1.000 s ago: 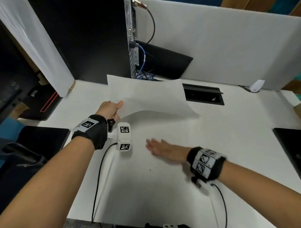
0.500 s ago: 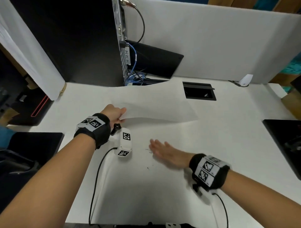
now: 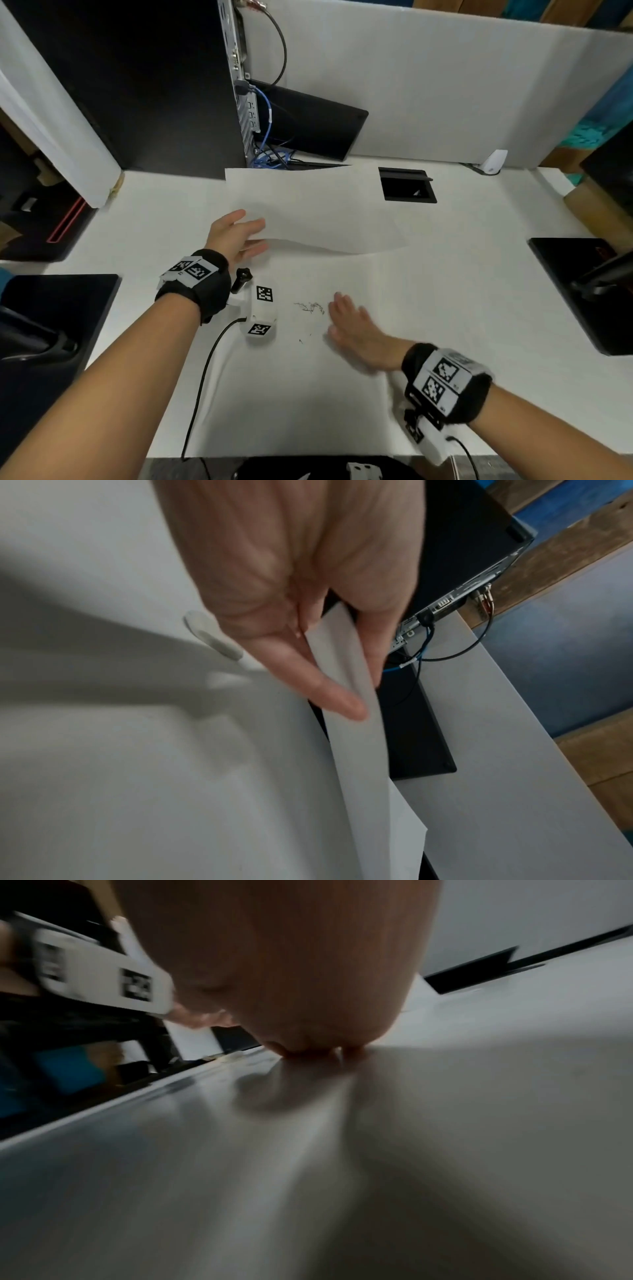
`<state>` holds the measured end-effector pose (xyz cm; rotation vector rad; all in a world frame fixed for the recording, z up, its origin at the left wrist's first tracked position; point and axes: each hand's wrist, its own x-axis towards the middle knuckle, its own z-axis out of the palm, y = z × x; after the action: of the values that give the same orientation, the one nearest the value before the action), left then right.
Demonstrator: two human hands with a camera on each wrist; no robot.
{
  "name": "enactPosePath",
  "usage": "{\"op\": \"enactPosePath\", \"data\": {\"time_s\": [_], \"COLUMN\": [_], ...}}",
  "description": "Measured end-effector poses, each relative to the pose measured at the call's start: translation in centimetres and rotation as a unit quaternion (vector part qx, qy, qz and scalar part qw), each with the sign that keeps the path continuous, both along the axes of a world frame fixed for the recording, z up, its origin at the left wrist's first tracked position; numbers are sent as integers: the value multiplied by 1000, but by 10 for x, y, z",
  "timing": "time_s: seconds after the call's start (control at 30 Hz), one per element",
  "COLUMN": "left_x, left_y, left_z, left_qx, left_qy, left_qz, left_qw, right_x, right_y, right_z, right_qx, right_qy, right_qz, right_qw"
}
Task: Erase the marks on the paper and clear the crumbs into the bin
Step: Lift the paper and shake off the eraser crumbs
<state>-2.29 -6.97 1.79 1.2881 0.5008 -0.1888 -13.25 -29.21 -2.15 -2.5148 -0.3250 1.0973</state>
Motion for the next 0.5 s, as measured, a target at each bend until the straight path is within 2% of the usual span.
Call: {"op": "enactPosePath", "data": {"time_s": [0.07, 0.13, 0.23, 0.37, 0.43, 0.5], "left_x": [-1, -2, -5, -6, -5, -3], "left_y": [-1, -1, 1, 1, 2, 5], "left_z": [0, -2, -7, -5, -1, 0], "left_qx": [-9, 1, 31, 8, -16, -27], "left_qy": [6, -11, -43, -43, -22, -8], "left_qz": [-20, -12, 6, 30, 7, -19], "left_qw": [1000, 1000, 999, 999, 1000, 999], "right_x": [-8, 5, 44, 77, 71, 50], "right_y": [2, 0, -4, 15, 25, 24], "right_z": [13, 20, 27, 25, 15, 7], "right_qx": [121, 182, 123, -2, -33, -37], "right_qy": [63, 43, -6, -24, -32, -10], "right_qz": [28, 10, -26, 2, 68, 174], "right_qw": [990, 982, 992, 1000, 997, 984]}}
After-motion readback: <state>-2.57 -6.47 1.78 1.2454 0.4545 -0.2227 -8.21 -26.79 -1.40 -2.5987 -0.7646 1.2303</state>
